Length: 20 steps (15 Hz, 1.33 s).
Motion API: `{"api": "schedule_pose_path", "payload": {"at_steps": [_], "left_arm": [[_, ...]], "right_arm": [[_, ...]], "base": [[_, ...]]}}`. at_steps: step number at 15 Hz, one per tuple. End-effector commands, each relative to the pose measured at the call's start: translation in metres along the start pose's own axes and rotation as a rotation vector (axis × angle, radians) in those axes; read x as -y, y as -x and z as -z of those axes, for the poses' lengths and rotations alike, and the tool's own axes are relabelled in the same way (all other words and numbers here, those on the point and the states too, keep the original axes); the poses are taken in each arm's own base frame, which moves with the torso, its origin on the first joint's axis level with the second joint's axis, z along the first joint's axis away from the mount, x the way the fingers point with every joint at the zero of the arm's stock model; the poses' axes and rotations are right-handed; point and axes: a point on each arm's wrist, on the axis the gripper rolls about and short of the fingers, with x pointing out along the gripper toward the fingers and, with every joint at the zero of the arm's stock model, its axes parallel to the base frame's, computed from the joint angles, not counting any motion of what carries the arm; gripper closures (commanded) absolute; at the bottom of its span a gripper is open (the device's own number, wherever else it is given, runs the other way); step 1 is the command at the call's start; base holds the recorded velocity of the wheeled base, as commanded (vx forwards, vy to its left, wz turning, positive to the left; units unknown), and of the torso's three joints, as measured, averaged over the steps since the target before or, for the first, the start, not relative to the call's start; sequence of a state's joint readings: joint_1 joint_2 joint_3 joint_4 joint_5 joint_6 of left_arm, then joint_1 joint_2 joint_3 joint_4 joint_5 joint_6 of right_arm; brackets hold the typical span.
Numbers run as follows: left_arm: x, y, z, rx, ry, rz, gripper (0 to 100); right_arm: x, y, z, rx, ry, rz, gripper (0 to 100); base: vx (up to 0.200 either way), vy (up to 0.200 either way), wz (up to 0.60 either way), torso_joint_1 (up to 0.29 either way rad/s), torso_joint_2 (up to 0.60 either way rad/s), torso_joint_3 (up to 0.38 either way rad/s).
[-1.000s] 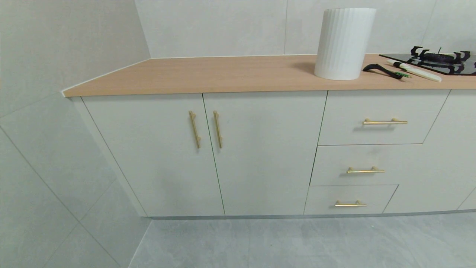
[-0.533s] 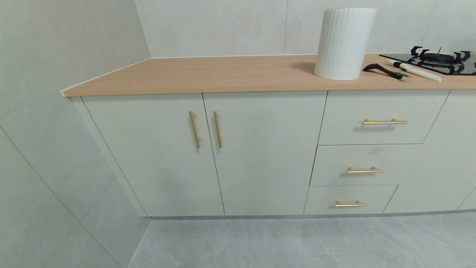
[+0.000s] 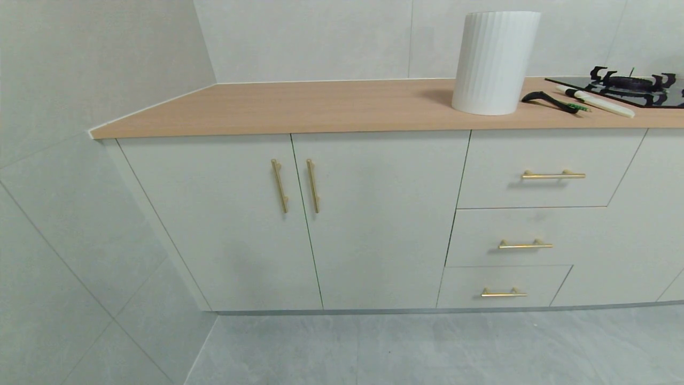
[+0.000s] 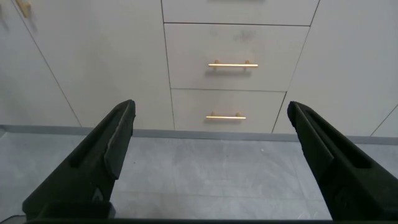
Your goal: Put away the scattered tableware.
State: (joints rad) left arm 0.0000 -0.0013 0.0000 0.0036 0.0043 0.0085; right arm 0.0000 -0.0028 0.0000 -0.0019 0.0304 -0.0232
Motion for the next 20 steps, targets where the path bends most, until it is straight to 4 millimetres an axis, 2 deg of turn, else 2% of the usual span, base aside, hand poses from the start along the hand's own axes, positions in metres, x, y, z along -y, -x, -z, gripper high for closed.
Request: {"api": "schedule_pose_path", "payload": {"at_steps": [1, 14, 20], "left_arm": [[0.0, -0.0001, -0.0001, -0.001, -0.001, 0.0, 0], [0.0, -0.0001, -0.0001, -0.001, 0.001, 0.0, 0], [0.0, -0.0001, -0.0001, -0.001, -0.001, 0.0, 0]], "right_arm": [[0.0, -0.0002, 0.0, -0.003, -0.002, 0.0, 0], [0.0, -0.0002, -0.0002, -0.002, -0.003, 0.0, 0], [0.0, -0.0002, 0.0, -0.003, -0.003, 0.0, 0]], "base": [[0.0, -0.2, 0.0, -0.002, 0.0, 0.007], [0.0, -0.2, 0.0, 0.001, 0.0, 0.002], [0.0, 0.0, 0.0, 0.0, 0.0, 0.0]]}}
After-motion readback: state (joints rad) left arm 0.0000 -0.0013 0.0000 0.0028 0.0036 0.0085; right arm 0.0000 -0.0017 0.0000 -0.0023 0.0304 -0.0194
